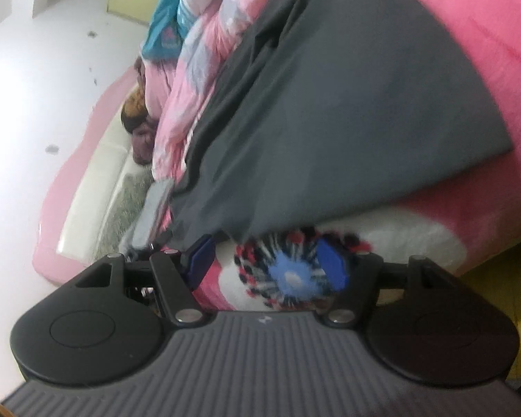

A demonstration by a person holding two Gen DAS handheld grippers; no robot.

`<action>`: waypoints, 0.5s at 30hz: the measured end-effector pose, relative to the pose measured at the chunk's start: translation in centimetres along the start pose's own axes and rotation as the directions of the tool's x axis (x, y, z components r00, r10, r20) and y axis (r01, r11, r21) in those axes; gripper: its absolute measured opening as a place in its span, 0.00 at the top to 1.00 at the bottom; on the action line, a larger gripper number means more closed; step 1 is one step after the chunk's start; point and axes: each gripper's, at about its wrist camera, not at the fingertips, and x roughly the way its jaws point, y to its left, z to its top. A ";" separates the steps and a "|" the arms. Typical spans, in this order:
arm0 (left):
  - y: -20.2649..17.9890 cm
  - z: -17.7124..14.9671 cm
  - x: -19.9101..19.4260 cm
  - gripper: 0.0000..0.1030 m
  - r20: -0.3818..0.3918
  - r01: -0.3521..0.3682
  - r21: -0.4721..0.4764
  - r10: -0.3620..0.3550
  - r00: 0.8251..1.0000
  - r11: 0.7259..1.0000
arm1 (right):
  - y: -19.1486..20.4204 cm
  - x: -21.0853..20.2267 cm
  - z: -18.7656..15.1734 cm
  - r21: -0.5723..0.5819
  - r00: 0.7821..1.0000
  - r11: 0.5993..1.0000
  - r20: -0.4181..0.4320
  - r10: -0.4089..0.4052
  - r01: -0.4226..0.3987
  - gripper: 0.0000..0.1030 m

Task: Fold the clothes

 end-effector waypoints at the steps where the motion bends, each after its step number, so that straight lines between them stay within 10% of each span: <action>1: 0.1 0.0 0.0 0.25 0.000 0.005 -0.004 -0.005 1.000 1.000 | -0.3 -0.5 0.3 0.012 1.000 1.000 0.030 0.001 -0.001 0.37; 7: 0.5 0.1 0.0 0.25 0.004 0.021 -0.022 -0.021 1.000 1.000 | -2.6 -2.6 1.1 0.144 0.982 0.987 0.188 0.036 -0.064 0.37; 15: 0.7 0.2 0.0 0.25 0.003 0.026 -0.028 -0.026 1.000 0.999 | -3.1 -0.2 0.0 0.174 0.985 0.975 0.126 0.116 -0.137 0.37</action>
